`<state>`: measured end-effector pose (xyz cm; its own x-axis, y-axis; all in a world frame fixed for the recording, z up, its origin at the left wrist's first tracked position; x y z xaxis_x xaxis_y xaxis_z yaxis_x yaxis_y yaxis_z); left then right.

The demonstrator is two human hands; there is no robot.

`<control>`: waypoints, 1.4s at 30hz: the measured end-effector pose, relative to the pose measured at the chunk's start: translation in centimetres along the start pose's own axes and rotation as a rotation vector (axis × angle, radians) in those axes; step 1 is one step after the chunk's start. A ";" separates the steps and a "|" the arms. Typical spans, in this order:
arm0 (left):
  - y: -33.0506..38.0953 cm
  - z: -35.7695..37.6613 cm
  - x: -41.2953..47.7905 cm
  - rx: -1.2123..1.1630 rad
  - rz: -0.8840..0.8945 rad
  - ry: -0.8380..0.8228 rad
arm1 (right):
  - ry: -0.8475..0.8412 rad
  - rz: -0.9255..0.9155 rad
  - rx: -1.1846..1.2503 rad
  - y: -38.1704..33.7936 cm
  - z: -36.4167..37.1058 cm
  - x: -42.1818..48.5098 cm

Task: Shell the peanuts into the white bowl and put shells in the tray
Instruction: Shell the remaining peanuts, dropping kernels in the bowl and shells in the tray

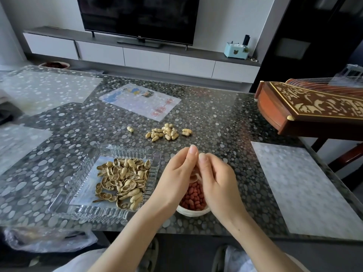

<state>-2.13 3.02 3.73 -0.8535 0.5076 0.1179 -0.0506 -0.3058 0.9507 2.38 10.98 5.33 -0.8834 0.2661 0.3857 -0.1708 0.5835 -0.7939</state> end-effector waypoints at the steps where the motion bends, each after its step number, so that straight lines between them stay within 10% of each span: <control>1: 0.0 0.1 0.0 0.031 0.018 0.009 | 0.030 -0.024 -0.058 0.0 -0.1 0.0; 20: 0.2 0.1 -0.5 0.333 0.153 0.109 | 0.098 0.247 0.007 1.7 -0.1 0.0; 28: -1.2 -1.1 0.2 0.156 -0.048 0.057 | -0.127 0.656 0.423 3.5 0.5 -0.2; 37: 0.5 -2.7 1.3 0.972 0.147 0.129 | 0.026 0.687 0.418 6.1 -1.9 1.1; 42: 0.9 -3.7 1.6 0.941 0.147 0.192 | 0.011 0.663 0.343 6.1 -1.8 1.0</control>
<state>-5.48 0.60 3.70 -0.8925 0.3502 0.2843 0.4275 0.4561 0.7805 1.20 16.22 1.72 -0.8445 0.4873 -0.2220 0.2682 0.0260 -0.9630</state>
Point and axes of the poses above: each hand's wrist, its own x-axis towards the middle knuckle, its own z-axis out of the palm, y = z × x, the point moved 6 cm from there along x, towards the middle knuckle, and after that the axes turned 8 degrees about -x, right-handed, at the moved point
